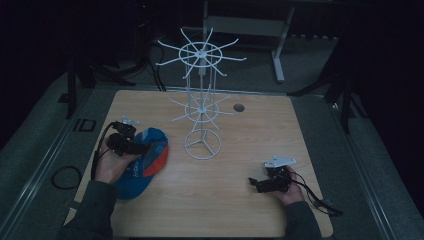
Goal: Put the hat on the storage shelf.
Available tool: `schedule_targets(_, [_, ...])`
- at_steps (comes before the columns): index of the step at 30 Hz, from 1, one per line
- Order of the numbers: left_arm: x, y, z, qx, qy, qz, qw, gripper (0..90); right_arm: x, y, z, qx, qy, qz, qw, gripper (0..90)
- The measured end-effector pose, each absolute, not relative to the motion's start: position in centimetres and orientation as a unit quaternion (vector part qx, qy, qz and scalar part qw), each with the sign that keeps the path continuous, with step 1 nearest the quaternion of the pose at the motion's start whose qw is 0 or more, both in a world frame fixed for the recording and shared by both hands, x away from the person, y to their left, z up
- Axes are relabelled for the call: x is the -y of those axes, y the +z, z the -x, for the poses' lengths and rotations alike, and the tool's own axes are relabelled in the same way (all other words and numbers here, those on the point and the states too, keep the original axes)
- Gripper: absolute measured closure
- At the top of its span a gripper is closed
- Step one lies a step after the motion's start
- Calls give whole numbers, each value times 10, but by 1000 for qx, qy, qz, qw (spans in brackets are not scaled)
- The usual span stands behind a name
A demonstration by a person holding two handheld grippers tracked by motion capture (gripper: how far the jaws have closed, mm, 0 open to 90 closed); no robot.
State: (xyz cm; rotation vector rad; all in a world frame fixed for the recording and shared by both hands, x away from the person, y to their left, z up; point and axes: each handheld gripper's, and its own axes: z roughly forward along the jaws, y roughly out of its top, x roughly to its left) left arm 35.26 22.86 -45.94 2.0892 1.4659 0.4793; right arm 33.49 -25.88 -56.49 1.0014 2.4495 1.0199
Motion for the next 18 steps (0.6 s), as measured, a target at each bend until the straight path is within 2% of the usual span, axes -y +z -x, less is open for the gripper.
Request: schedule_targets(18, [-230,-483,-365,-550,143,-786,242,311,259,-565,-335,-854,355,-349,152,104])
